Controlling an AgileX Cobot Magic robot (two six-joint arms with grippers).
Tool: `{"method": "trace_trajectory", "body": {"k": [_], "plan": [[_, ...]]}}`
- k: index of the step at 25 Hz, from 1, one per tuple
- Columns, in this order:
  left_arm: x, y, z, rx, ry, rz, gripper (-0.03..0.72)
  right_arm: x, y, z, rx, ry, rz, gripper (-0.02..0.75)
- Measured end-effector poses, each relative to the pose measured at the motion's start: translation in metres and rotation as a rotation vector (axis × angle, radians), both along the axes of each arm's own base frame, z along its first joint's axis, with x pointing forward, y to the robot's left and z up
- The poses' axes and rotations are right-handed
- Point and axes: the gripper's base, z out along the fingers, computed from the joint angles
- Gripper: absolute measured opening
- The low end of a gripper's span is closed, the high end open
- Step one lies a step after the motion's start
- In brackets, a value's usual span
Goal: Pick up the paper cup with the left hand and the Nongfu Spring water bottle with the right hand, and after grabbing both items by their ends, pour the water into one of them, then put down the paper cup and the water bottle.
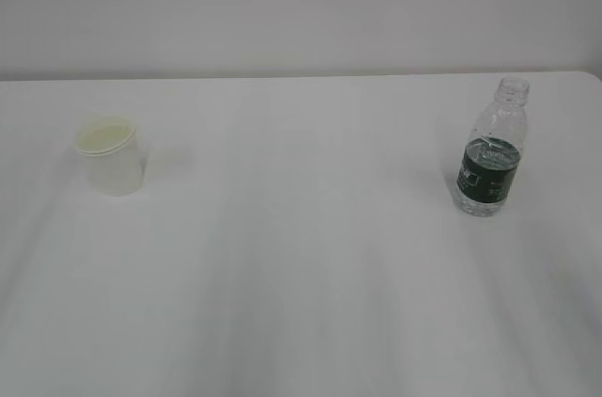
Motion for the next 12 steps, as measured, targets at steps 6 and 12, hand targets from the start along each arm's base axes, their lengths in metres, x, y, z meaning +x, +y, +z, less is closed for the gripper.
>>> {"method": "trace_trajectory", "body": {"k": [6, 12], "plan": [[-0.032, 0.005, -0.001, -0.002, -0.009, 0.004, 0.587, -0.004, 0.000, 0.001, -0.020, 0.098, 0.014, 0.592], [-0.052, 0.008, -0.007, 0.002, 0.032, 0.007, 0.587, -0.022, -0.004, 0.015, -0.054, 0.071, 0.019, 0.591]]}}
